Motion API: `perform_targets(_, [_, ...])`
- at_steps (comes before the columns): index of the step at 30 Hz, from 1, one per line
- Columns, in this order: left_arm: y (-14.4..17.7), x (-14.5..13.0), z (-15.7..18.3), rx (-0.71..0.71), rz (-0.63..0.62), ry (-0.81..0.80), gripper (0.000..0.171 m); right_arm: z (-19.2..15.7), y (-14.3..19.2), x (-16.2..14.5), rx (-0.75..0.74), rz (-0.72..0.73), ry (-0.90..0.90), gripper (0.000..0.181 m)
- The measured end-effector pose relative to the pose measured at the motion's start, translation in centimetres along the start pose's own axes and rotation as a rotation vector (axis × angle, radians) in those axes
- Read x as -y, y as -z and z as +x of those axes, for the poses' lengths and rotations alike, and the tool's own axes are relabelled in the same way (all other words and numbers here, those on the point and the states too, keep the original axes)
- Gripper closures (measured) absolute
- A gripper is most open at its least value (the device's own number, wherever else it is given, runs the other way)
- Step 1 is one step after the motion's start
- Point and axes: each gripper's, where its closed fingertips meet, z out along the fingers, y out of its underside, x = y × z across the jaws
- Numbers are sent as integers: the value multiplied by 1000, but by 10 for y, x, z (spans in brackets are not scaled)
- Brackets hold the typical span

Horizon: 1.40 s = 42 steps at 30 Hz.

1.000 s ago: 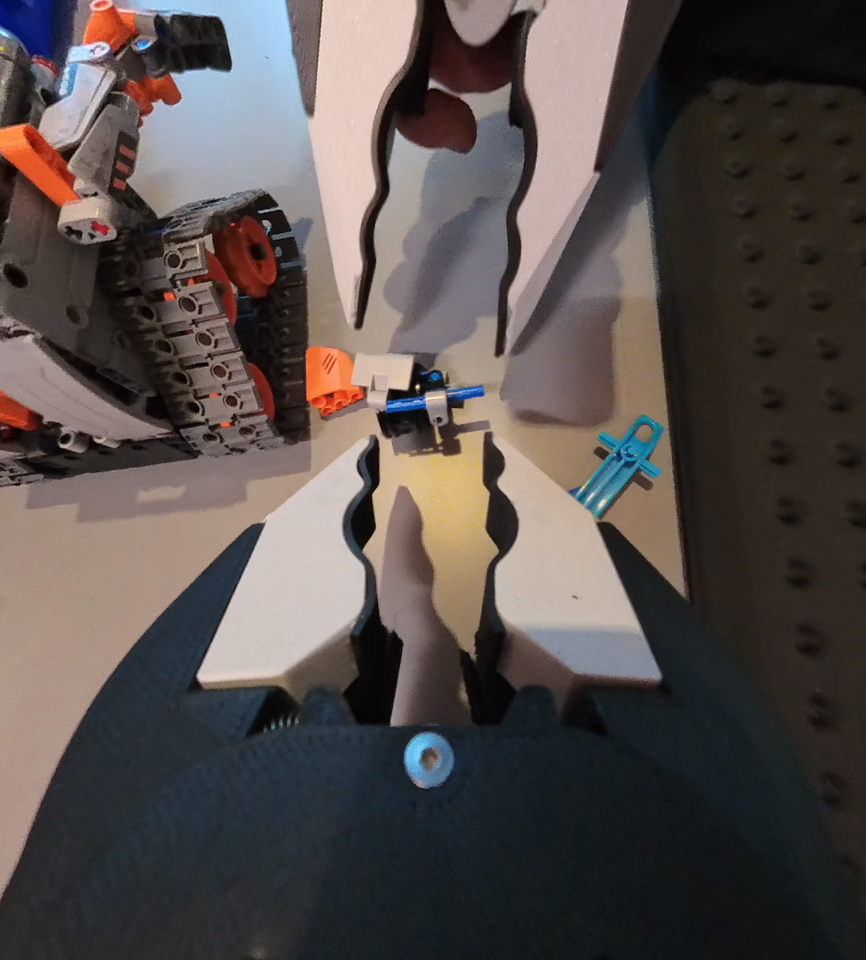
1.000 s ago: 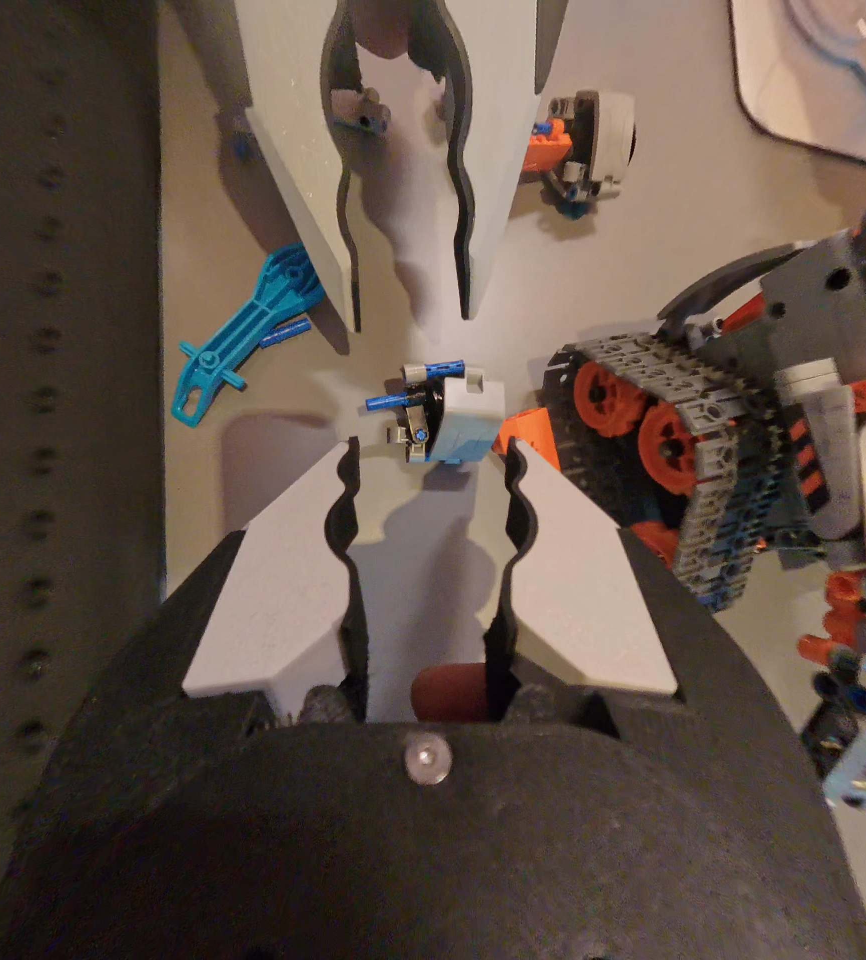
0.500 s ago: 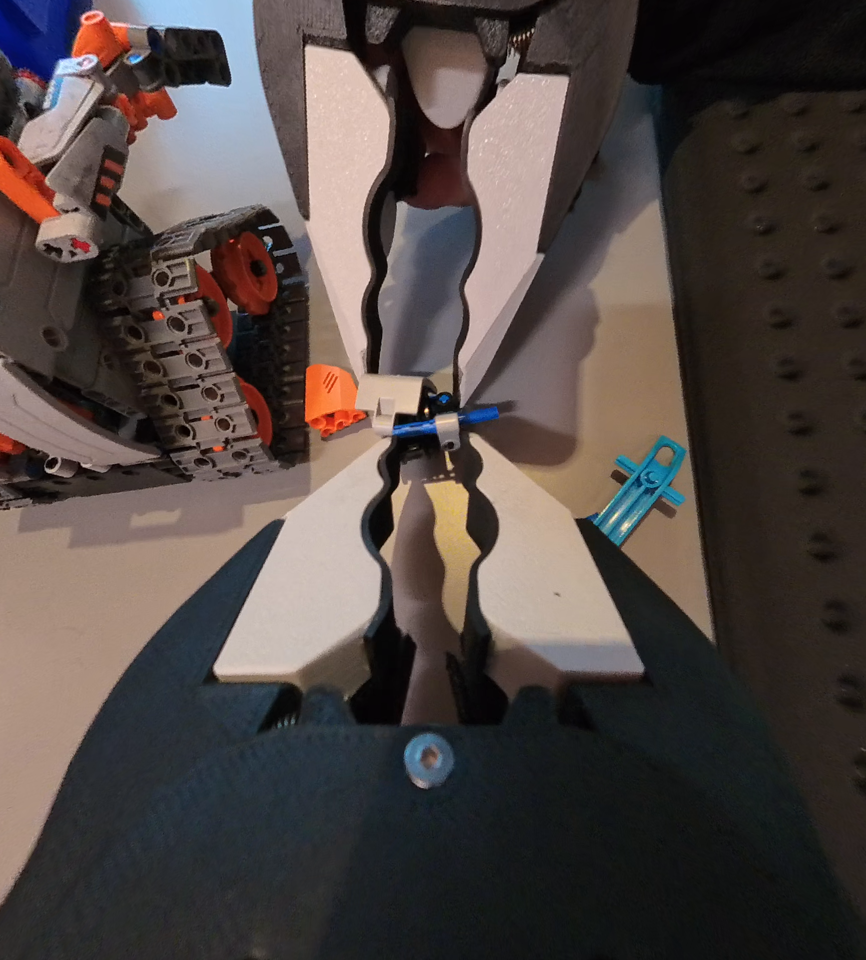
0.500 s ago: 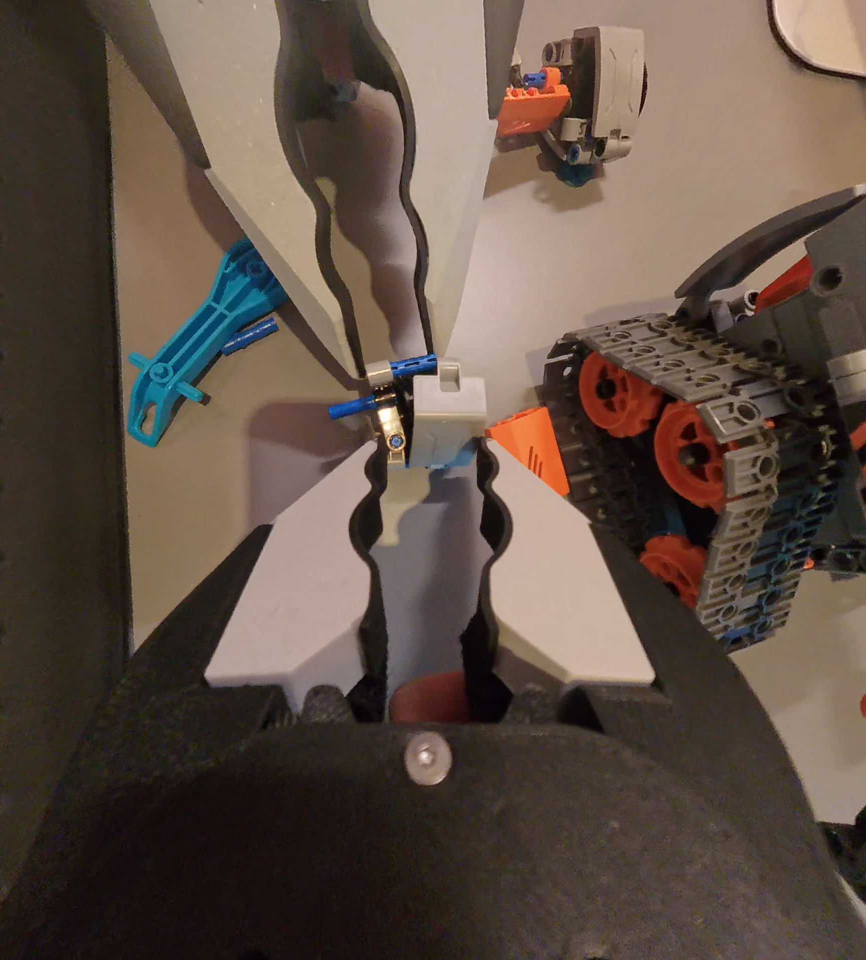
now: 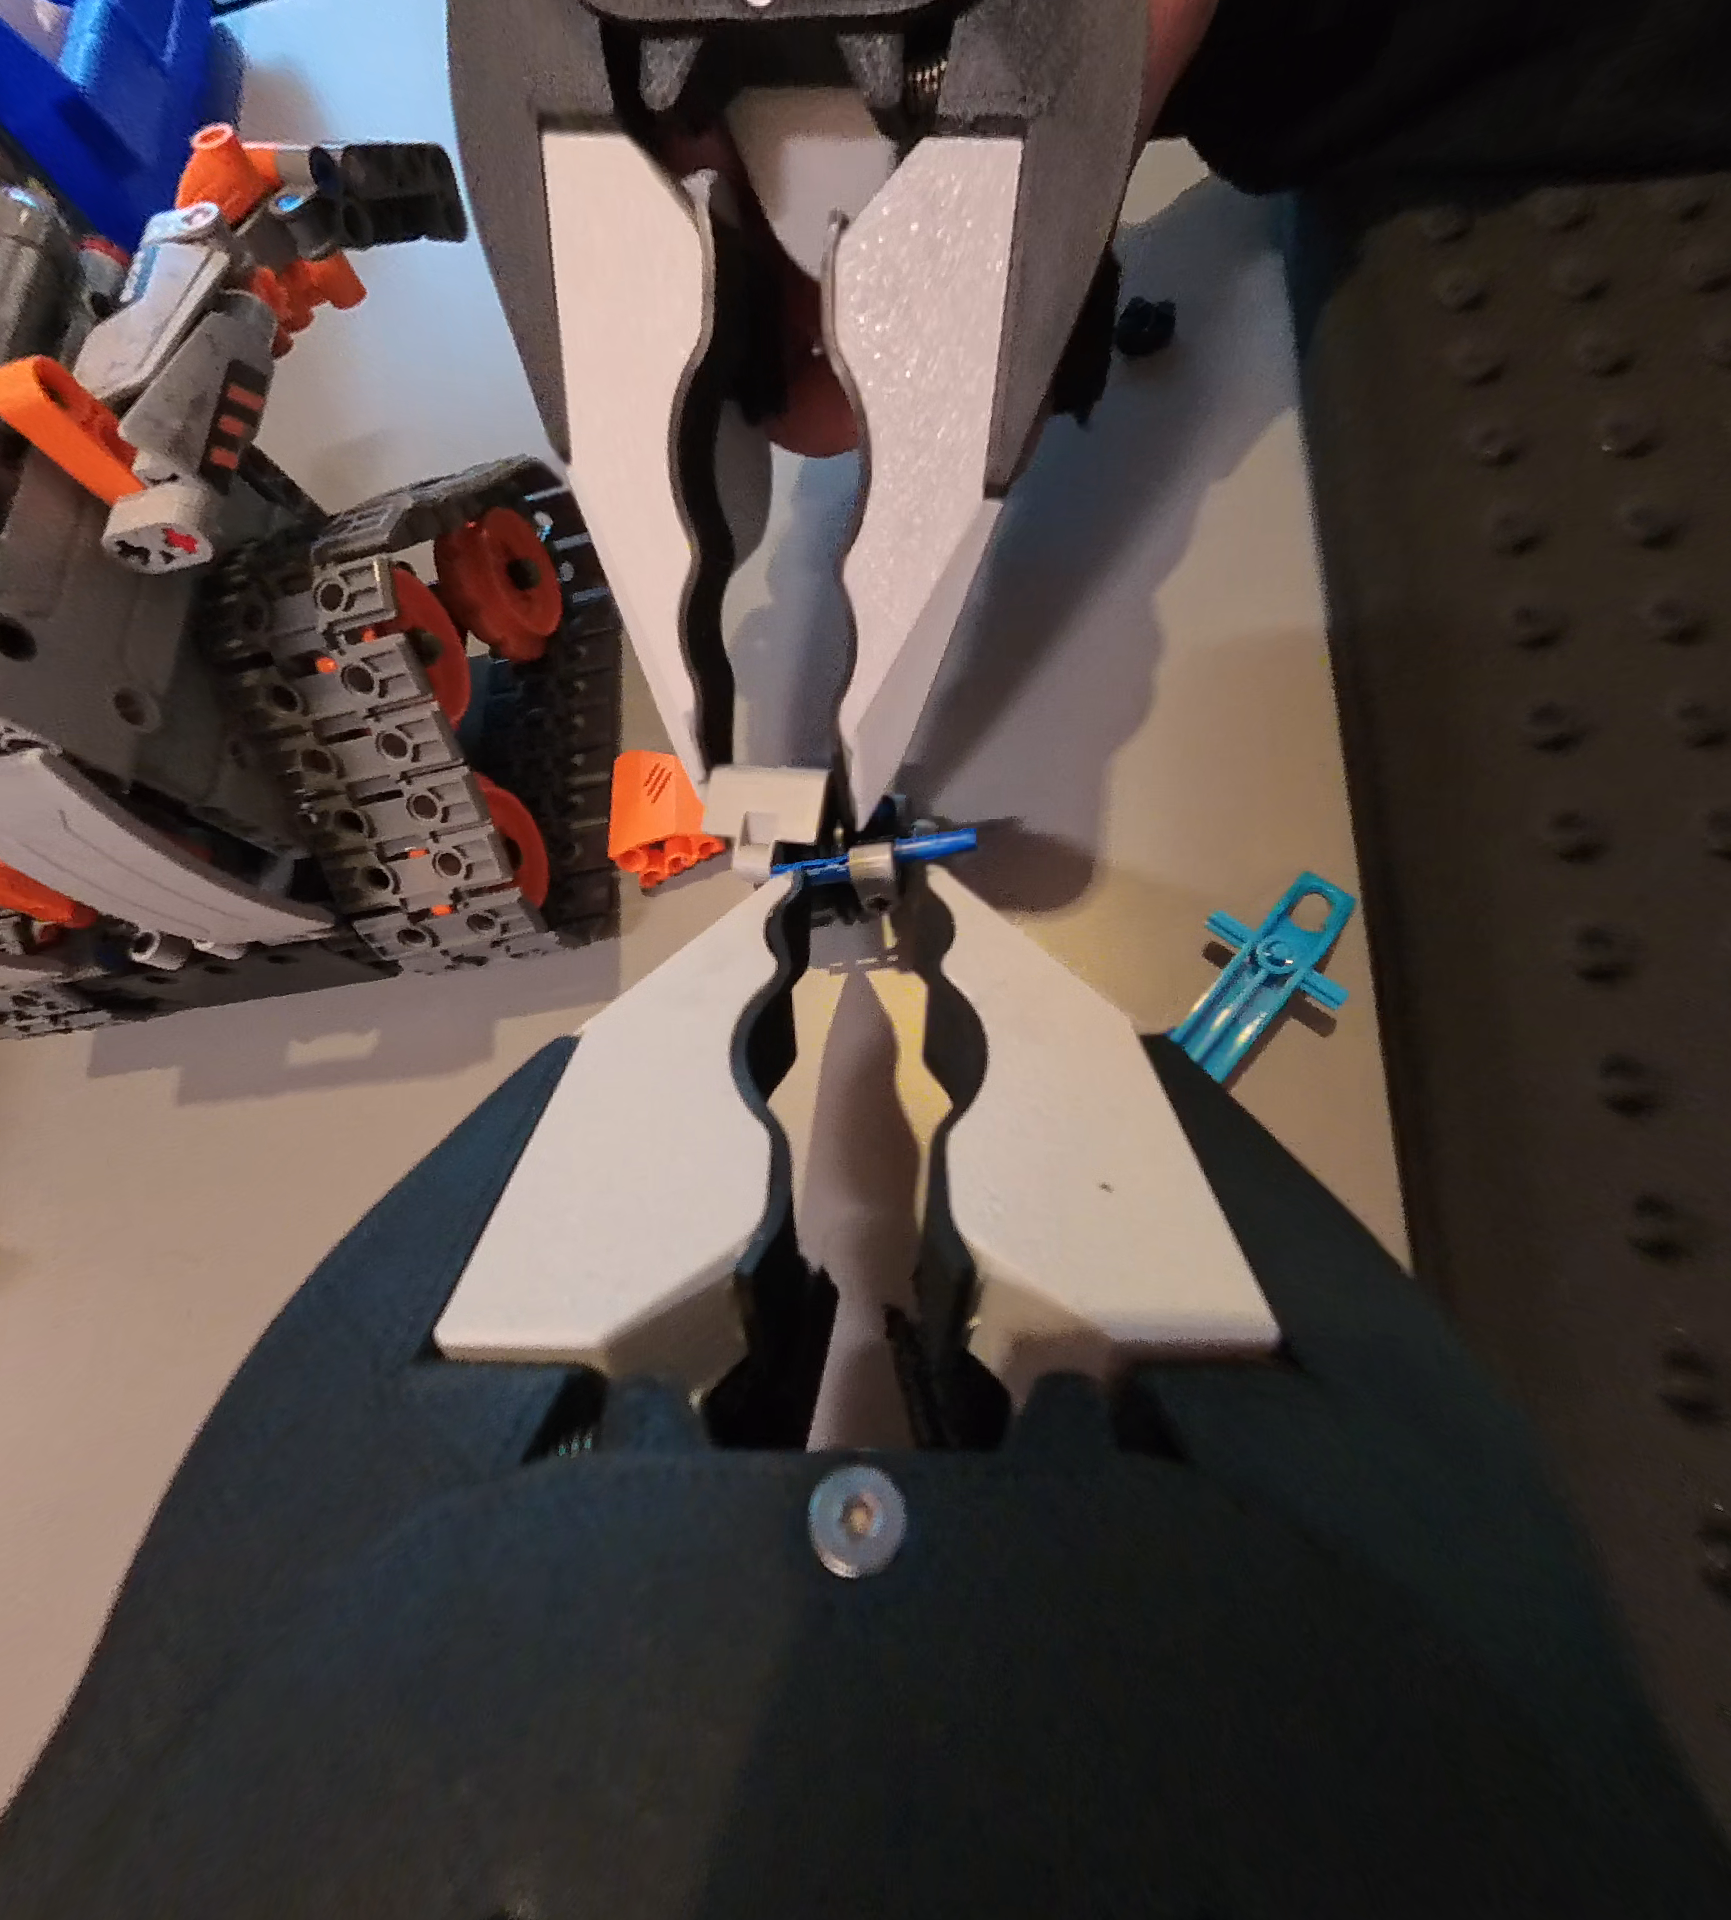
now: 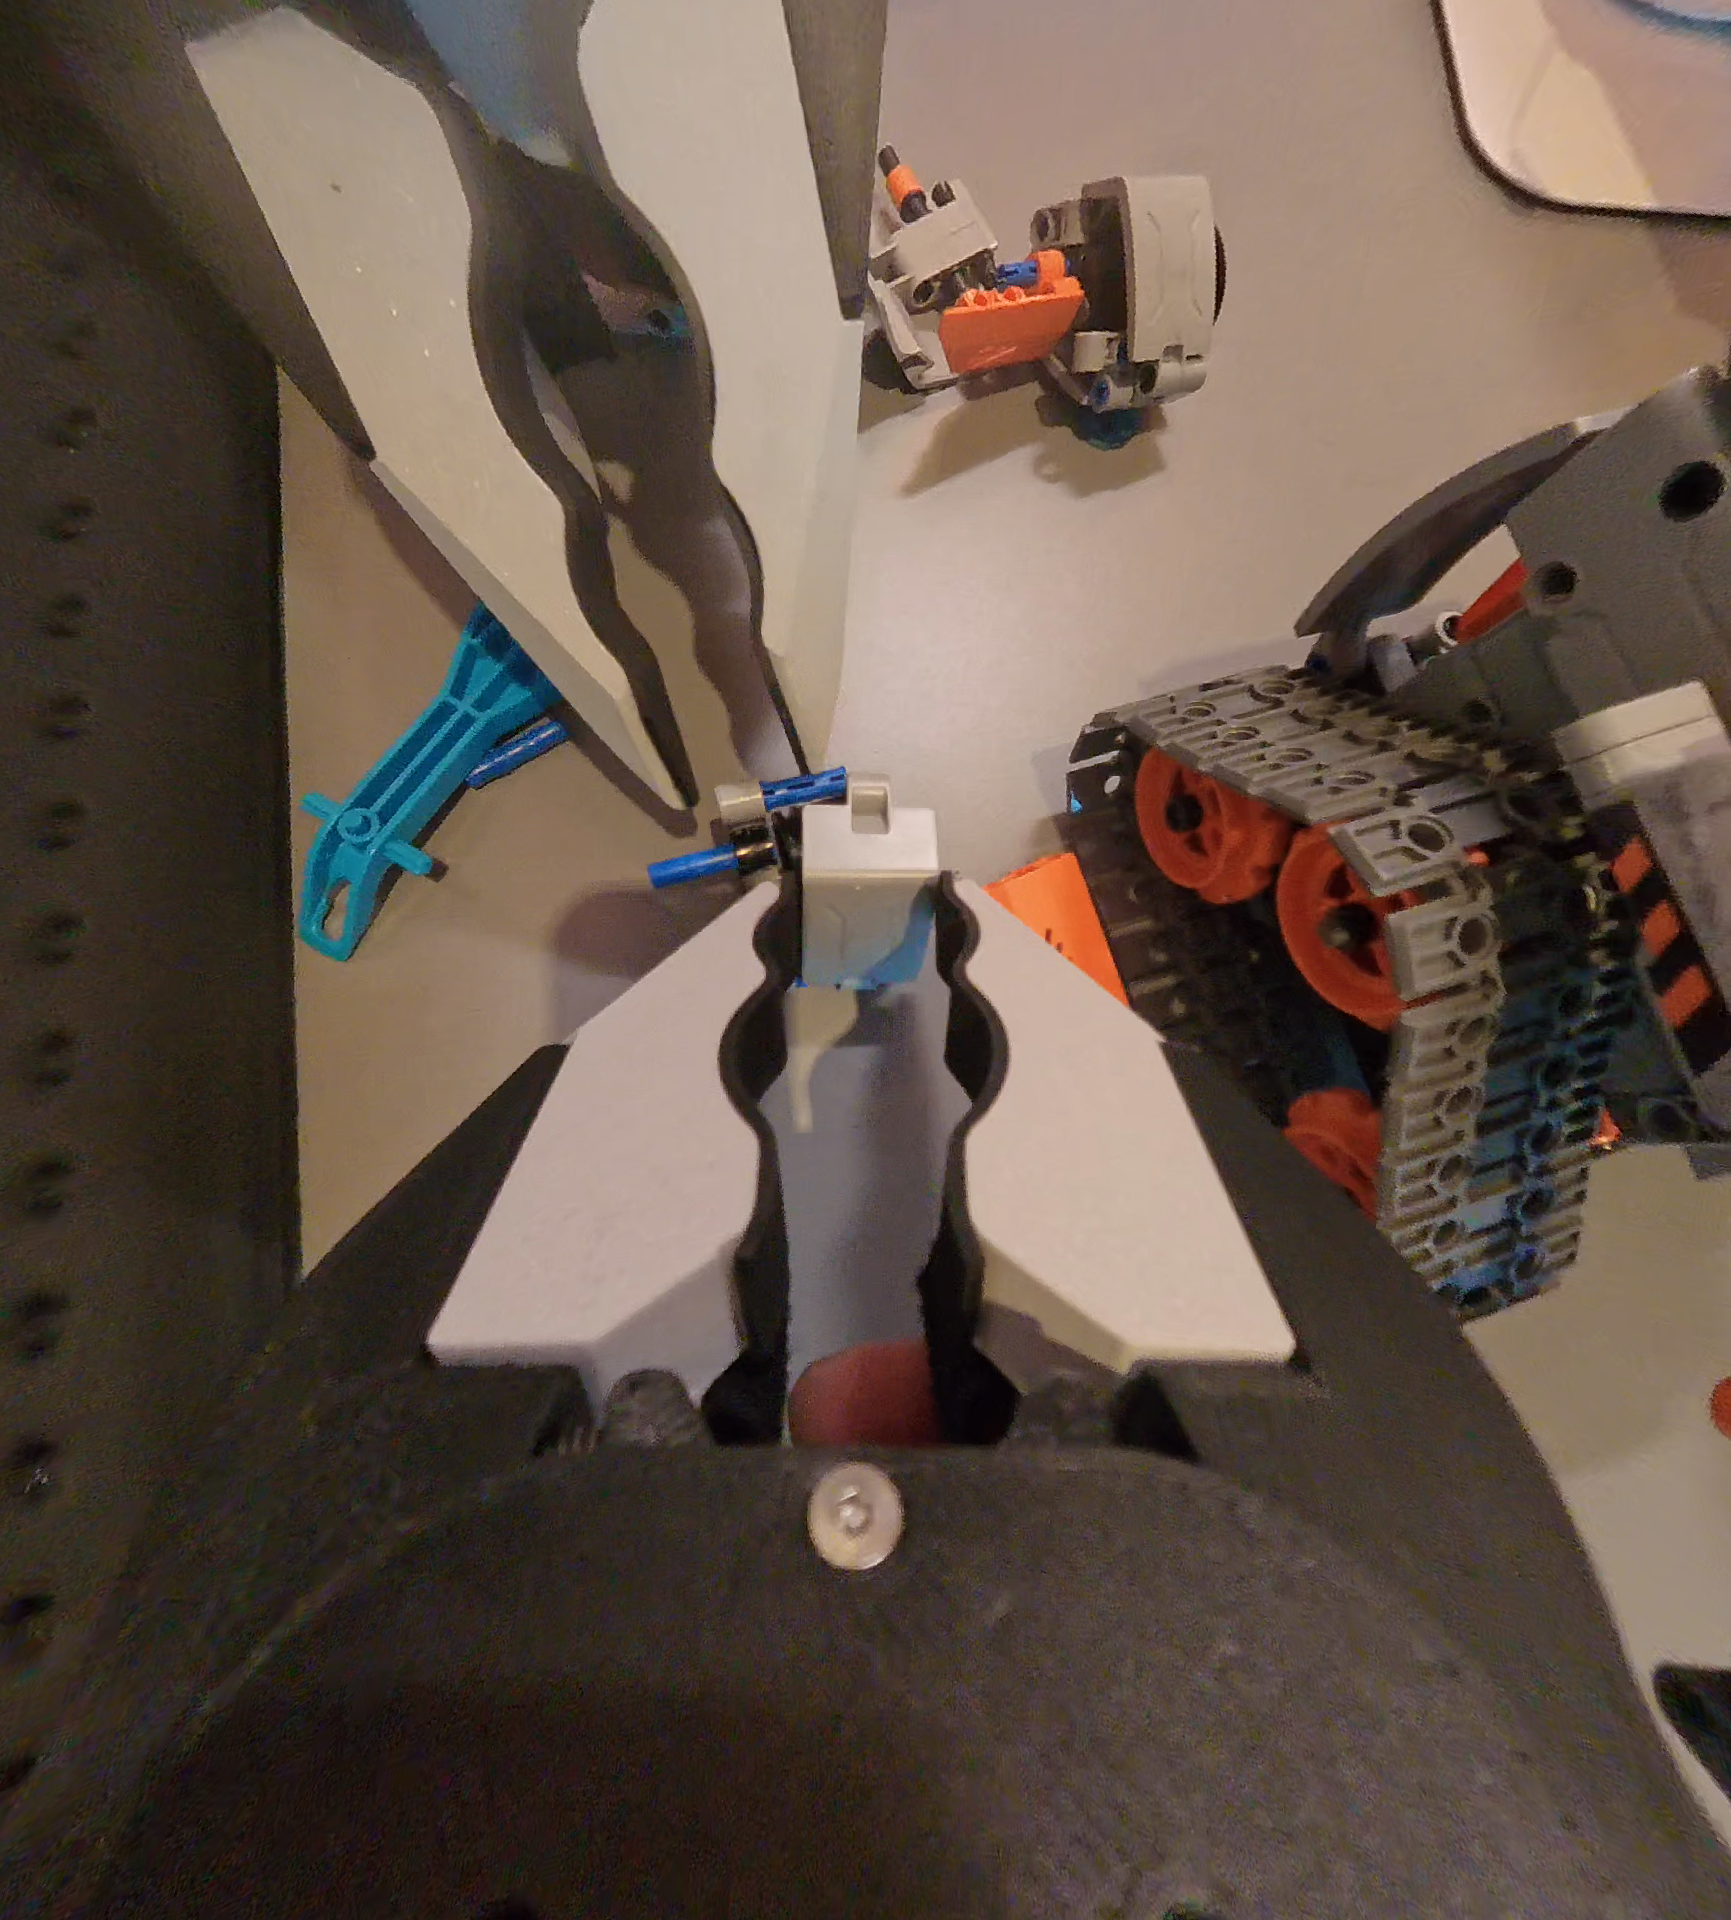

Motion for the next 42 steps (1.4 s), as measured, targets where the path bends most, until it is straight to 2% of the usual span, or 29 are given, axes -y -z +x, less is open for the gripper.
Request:
perform_targets(7, [1, -2, 0, -5, 9, 14, 165, 3, -1, 2, -17, -1, -17, 158])
perform_targets(12, [2, -2, -1, -10, 17, 39, 160, 4, -2, 2, -24, -1, -38, 159])
perform_targets(19, [-2, -8, 1, -29, -9, 41, 166, 2, -4, 4, -35, -13, -31, 159])
perform_targets(37, [-5, -7, 10, -125, -31, -84, 169, -1, -2, 3, -55, -46, 64, 159])
perform_targets(42, [-5, -7, 16, -180, -36, -110, 169, -6, -2, 4, -37, -41, 138, 159])
